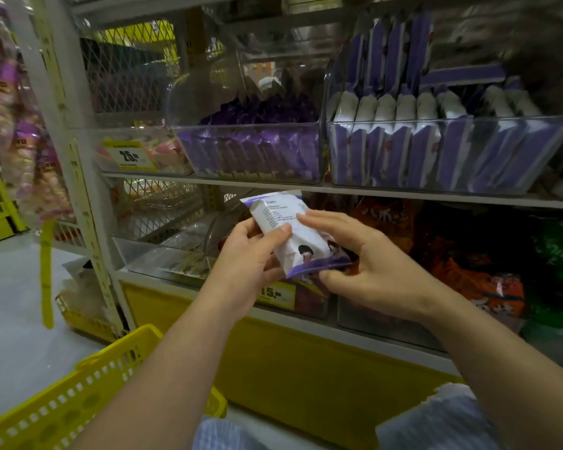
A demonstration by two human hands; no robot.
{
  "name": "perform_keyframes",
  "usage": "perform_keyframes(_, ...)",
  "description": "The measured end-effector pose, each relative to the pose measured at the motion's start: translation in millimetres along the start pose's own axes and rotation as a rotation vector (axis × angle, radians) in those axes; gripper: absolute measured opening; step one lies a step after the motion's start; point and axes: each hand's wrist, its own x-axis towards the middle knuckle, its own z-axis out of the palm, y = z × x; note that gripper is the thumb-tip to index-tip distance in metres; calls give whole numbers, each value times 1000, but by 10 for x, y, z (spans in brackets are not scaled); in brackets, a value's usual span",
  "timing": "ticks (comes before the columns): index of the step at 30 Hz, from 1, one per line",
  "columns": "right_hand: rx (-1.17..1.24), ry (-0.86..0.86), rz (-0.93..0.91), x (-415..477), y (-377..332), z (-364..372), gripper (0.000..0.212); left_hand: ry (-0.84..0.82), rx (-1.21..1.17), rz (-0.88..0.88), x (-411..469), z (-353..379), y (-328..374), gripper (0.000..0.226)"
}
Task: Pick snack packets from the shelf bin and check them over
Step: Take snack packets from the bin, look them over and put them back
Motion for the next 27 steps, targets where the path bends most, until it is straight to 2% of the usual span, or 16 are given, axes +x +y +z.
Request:
perform_keyframes(3, -223, -64, -83, -28, -145, -118, 77, -22, 27, 8, -71, 167, 137, 41)
perform_keyframes(7, -273, 61, -120, -33, -345, -404, 69, -111, 46, 82, -153, 374, 406, 24)
perform_keyframes(13, -150, 188, -92, -103, -667, -1044, 40, -123, 257, 304, -210, 746, 736, 16)
perform_keyframes(18, -215, 369, -48, -77, -827, -1608, 7, -113, 404, 536, -80, 1157, 845, 18)
perform_keyframes(19, -216, 397, -26, -74, -855, -1736, 6, -121, 450, 588, -42, 1241, 879, 20)
perform_keyframes(21, -222, 441, 33, -58, -906, -1980, 25, -141, 574, 678, 52, 1410, 939, 19)
perform_keyframes(23, -238, 457, 95, -16, -943, -2182, 33, -170, 736, 729, 168, 1577, 967, 16)
perform_keyframes(27, -204, 405, 235, 140, -902, -2428, 25, -236, 1142, 712, 432, 1801, 967, 25)
